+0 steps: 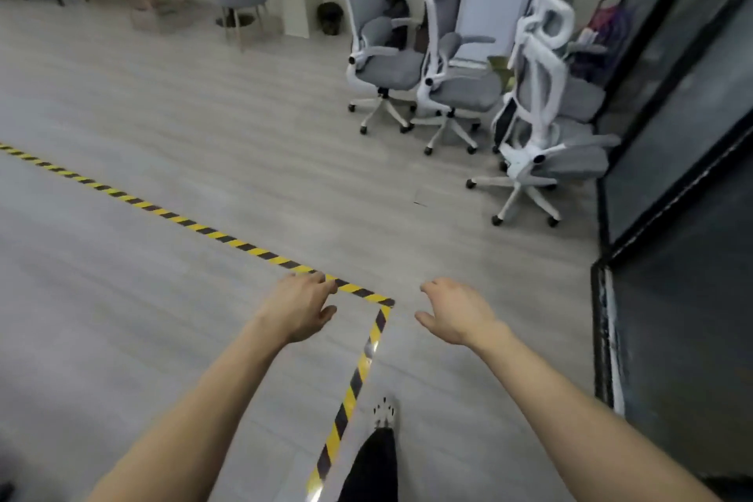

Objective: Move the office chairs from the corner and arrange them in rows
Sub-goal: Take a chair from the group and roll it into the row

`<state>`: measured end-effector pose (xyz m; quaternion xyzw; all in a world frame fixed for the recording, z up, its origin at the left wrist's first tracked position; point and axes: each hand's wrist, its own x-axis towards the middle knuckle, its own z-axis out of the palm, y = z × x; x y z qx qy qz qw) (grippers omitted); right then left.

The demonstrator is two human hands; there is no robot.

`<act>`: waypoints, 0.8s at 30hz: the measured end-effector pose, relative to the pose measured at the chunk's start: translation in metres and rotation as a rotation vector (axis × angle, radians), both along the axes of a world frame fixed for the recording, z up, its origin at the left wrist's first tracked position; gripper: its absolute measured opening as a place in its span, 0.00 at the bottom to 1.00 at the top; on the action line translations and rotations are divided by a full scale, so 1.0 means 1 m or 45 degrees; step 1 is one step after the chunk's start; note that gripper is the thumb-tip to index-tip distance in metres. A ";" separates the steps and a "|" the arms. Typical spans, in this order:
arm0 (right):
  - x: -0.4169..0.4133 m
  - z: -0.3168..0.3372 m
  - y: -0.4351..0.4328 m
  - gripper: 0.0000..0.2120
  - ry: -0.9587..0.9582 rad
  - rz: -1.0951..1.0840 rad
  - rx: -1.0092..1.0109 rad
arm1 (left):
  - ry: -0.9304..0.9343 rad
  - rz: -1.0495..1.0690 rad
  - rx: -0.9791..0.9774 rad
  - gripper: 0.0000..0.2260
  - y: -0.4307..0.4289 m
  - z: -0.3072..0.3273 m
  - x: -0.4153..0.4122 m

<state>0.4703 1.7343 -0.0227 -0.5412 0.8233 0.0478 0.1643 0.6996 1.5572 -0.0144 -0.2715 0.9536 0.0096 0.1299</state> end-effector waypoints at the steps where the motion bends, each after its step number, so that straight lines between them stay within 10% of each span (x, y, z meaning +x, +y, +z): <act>1: -0.026 -0.001 0.000 0.23 0.012 -0.046 0.001 | -0.002 -0.053 -0.003 0.20 -0.010 -0.004 -0.031; 24: -0.586 -0.001 -0.168 0.20 0.088 -0.473 -0.101 | 0.046 -0.418 -0.009 0.21 -0.240 -0.011 -0.675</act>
